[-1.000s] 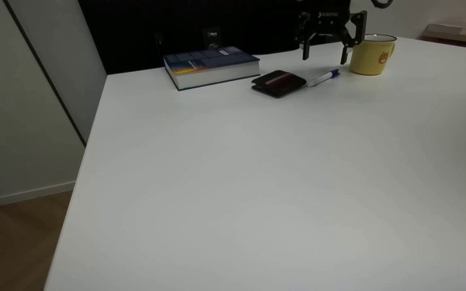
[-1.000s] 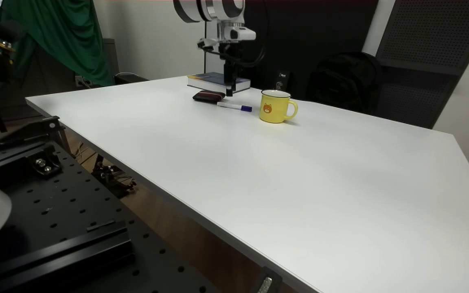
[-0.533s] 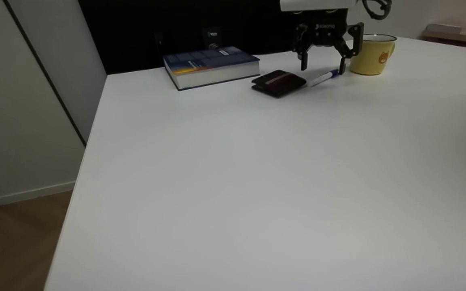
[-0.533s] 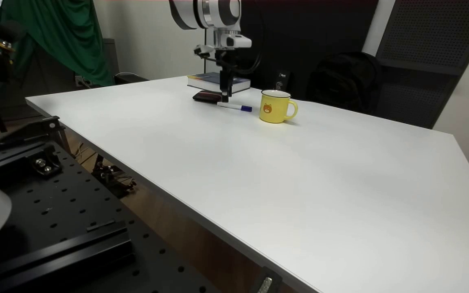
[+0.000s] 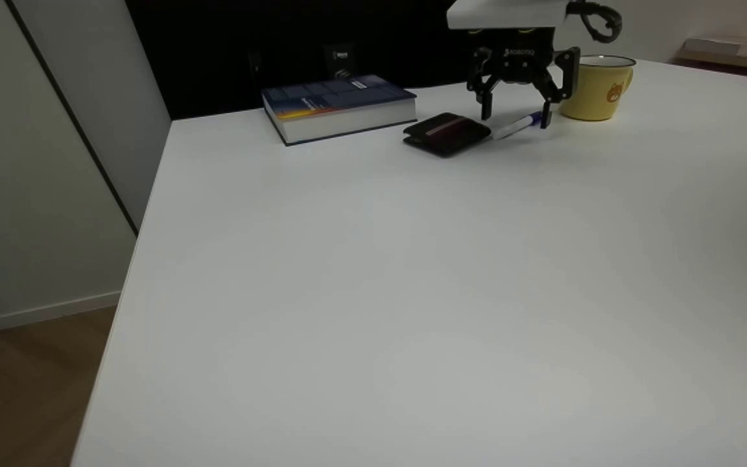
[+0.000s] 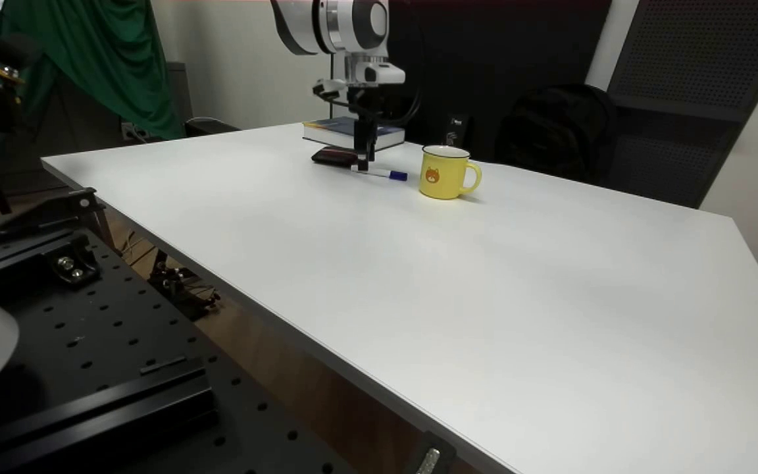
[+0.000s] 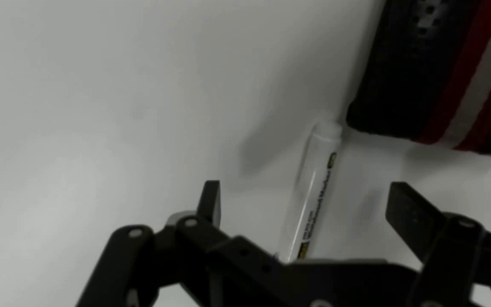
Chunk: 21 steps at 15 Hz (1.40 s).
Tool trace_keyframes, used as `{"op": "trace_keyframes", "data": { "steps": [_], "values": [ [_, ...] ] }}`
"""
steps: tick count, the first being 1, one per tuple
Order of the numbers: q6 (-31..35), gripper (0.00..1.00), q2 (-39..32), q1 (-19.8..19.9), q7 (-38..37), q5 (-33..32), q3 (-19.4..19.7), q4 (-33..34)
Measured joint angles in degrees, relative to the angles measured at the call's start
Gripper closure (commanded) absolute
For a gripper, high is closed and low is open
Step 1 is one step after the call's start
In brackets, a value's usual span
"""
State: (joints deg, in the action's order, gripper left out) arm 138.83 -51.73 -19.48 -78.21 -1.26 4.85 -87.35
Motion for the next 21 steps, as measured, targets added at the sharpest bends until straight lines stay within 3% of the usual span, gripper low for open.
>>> {"op": "trace_keyframes", "data": {
  "steps": [2, 3, 4, 15, 21],
  "values": [
    [1.27, 0.00, -0.49, -0.09, -0.92, 0.00, 0.00, 0.12],
    [1.84, 0.25, -0.72, -0.13, -1.28, 0.01, -0.01, 0.14],
    [2.23, 0.26, -0.92, -0.18, -1.63, 0.02, -0.01, 0.16],
    [2.84, 0.99, -1.69, -0.26, -4.09, 0.09, 0.62, 1.56],
    [0.41, 0.96, -1.80, 1.00, -4.76, 0.25, 1.40, 3.81]
  ]
}}
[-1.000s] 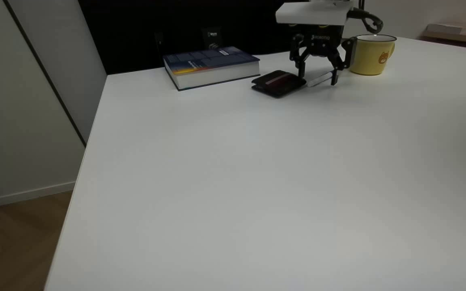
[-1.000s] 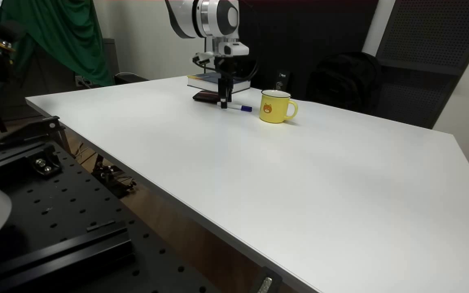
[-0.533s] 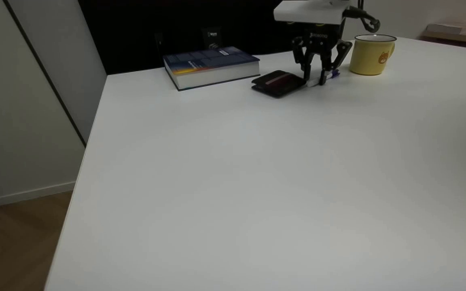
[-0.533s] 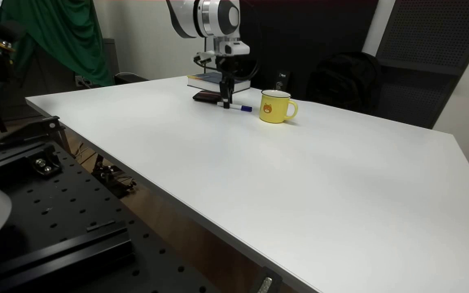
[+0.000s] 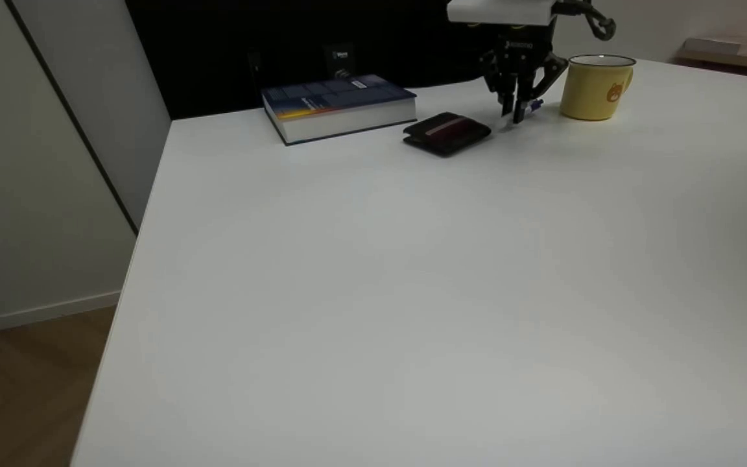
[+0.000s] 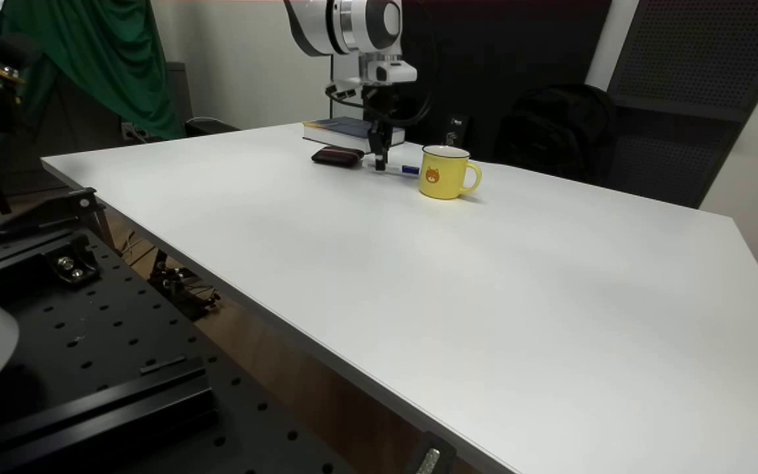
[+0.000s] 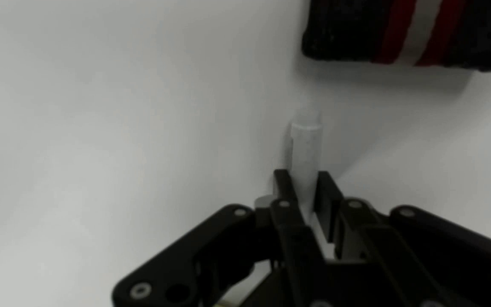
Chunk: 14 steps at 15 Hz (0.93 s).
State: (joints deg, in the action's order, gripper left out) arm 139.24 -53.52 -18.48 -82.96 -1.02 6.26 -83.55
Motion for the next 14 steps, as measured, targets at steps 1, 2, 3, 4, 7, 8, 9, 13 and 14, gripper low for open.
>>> {"op": "trace_keyframes", "data": {
  "steps": [1, 2, 3, 4, 7, 8, 9, 13, 14],
  "values": [
    [-0.62, 0.96, 0.02, 0.09, 0.00, 0.00, 0.20, 0.88],
    [-1.29, 0.96, 0.05, 0.18, 0.00, 0.00, 0.26, 1.83],
    [-2.12, 0.96, 0.08, 0.24, 0.00, 0.00, 0.26, 2.85],
    [-3.09, 0.96, 0.11, 0.25, 0.00, 0.00, 0.24, 3.85],
    [-6.42, 0.96, 0.35, 0.30, 0.13, 0.05, -0.18, 6.71],
    [-7.37, 0.96, 0.58, 0.44, 0.27, 0.17, -0.55, 7.48],
    [-8.10, 0.96, 0.93, 0.66, 0.53, 0.45, -0.95, 8.08],
    [-9.03, 0.96, 3.53, 3.13, 3.05, 3.56, -3.19, 8.77],
    [-9.03, 0.96, 4.39, 4.22, 4.23, 4.80, -3.96, 8.71]
  ]
}}
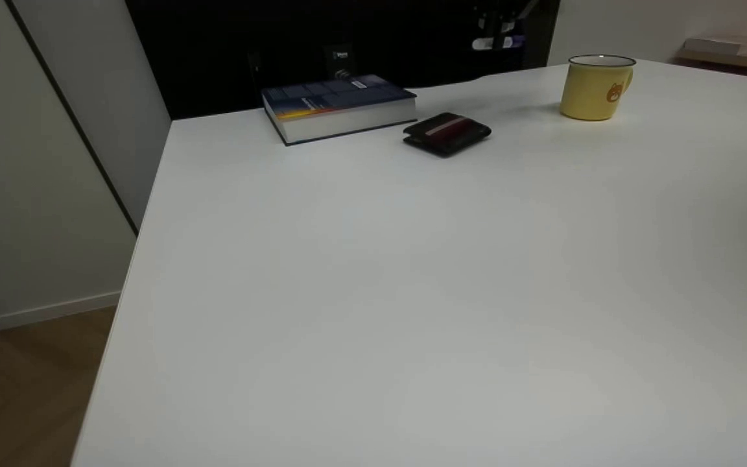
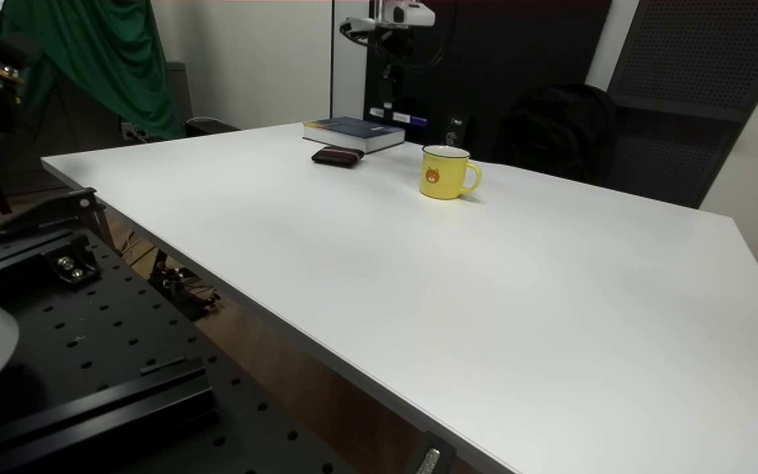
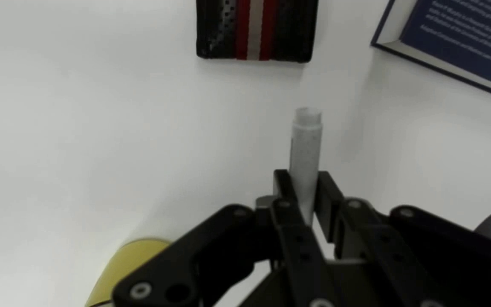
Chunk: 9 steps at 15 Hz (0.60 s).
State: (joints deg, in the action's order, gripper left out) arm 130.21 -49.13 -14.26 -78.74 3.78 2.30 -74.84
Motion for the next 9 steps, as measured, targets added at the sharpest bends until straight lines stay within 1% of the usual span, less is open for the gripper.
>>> {"op": "trace_keyframes", "data": {
  "steps": [4, 9],
  "values": [
    [-0.75, 0.96, 3.46, 5.39, 6.86, 6.94, -3.60, -0.81],
    [-2.93, 0.96, 8.13, 12.22, 15.49, 18.14, -6.91, -5.29]
  ]
}}
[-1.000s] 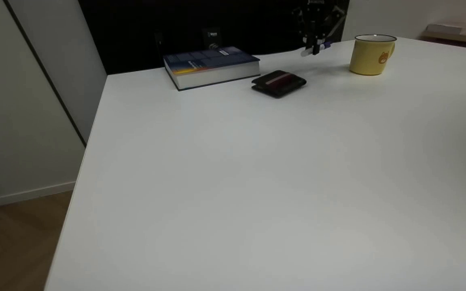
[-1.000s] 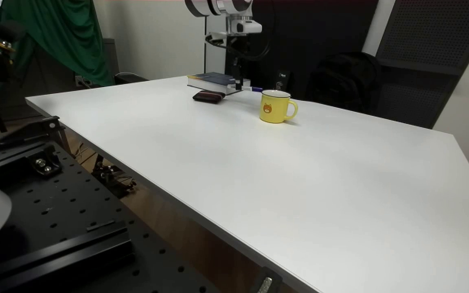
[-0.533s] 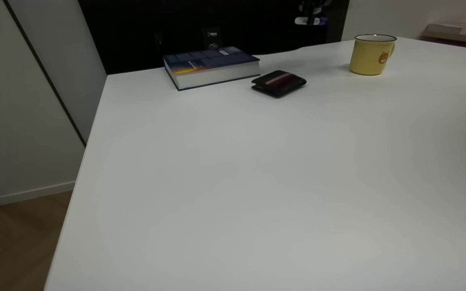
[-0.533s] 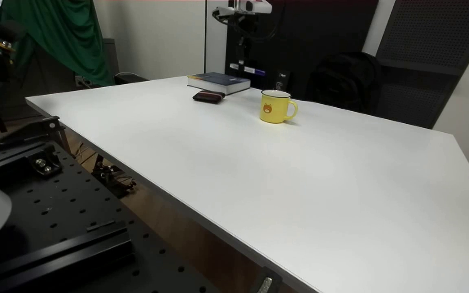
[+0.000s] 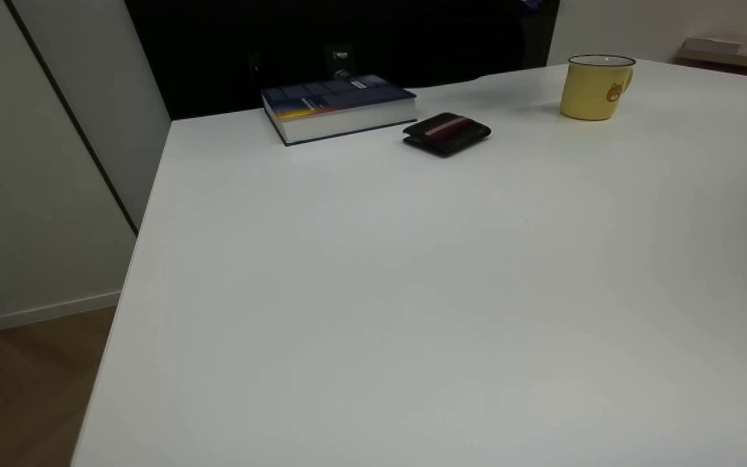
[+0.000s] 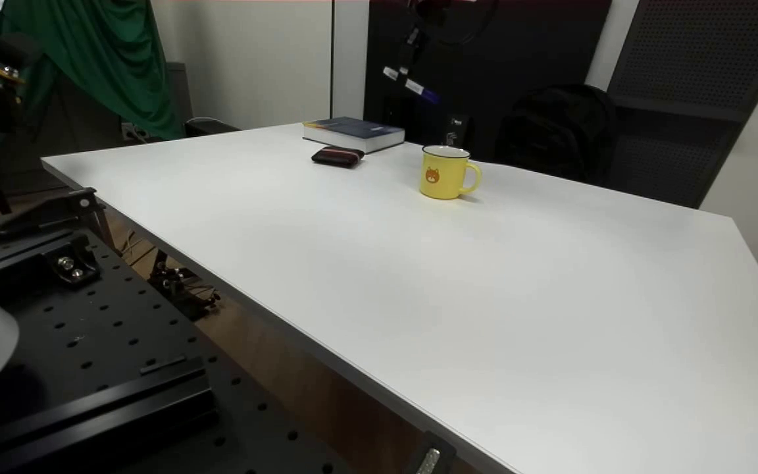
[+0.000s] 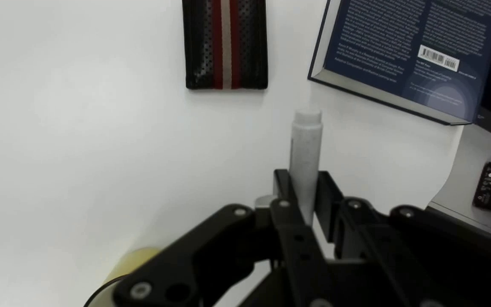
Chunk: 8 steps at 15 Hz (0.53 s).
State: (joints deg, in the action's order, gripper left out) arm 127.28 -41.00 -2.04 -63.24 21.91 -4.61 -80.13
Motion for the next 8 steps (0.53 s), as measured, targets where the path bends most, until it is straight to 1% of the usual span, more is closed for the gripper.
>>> {"op": "trace_keyframes", "data": {
  "steps": [4, 8],
  "values": [
    [-4.71, 0.96, 2.90, 4.88, 5.34, 8.03, -0.55, -4.10],
    [-10.74, 0.96, 4.44, 9.85, 8.79, 13.69, -0.23, -5.64]
  ]
}}
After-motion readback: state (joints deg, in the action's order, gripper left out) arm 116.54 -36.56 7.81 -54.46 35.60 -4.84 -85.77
